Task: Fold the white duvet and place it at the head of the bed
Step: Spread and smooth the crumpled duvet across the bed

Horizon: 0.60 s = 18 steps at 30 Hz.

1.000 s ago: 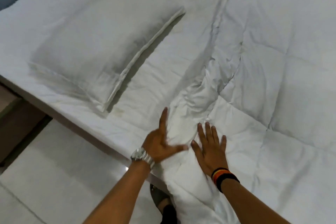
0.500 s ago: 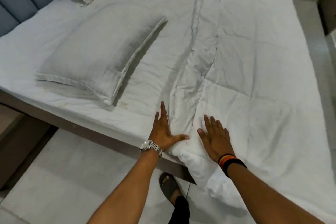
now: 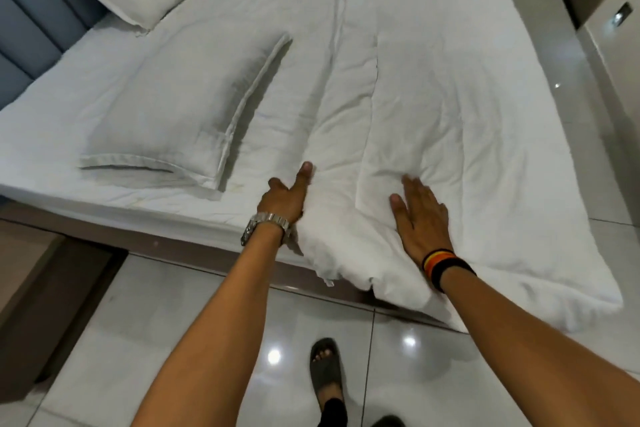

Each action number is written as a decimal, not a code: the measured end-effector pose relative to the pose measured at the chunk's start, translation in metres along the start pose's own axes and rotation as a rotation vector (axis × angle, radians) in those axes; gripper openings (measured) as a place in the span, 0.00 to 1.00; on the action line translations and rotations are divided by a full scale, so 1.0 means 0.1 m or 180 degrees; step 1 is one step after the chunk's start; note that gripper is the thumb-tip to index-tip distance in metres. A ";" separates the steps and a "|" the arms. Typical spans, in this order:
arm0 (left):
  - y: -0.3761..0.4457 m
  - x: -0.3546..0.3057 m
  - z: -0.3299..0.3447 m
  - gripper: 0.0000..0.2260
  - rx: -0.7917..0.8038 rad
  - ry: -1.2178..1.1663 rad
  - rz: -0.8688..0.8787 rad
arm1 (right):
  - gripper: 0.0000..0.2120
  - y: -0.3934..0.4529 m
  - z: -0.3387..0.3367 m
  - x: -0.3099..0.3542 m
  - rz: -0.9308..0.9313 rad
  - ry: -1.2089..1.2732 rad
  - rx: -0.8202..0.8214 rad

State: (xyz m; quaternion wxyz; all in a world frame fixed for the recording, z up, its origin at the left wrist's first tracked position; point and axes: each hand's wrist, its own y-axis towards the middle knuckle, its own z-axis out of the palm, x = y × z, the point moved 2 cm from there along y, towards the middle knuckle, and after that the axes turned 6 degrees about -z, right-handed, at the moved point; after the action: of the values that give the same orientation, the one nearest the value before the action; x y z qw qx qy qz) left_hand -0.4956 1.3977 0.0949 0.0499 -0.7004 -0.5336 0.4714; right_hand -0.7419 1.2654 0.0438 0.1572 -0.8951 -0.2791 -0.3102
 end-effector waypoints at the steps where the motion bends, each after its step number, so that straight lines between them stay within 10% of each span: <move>1: 0.02 0.15 0.09 0.53 0.0126 -0.0078 0.0000 | 0.34 -0.02 0.10 -0.06 0.0065 -0.0128 0.0225; 6: 0.14 1.00 0.65 0.57 0.0526 -0.1141 0.0426 | 0.38 -0.15 0.61 -0.39 0.0056 -0.0568 0.0747; 12: 0.09 1.47 1.01 0.68 0.0407 -0.0690 0.0456 | 0.39 -0.03 0.81 -0.45 -0.0025 -0.1039 0.0640; 18: 0.02 1.08 0.46 0.46 -0.0117 -0.1351 0.0164 | 0.39 -0.04 0.67 -0.09 0.0131 -0.0729 0.0424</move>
State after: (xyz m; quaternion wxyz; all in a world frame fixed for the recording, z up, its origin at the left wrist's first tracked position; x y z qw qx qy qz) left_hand -0.5284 1.4629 0.0024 -0.0884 -0.5996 -0.5226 0.5997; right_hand -0.7186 1.2950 -0.0123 0.1897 -0.9178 -0.2968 -0.1835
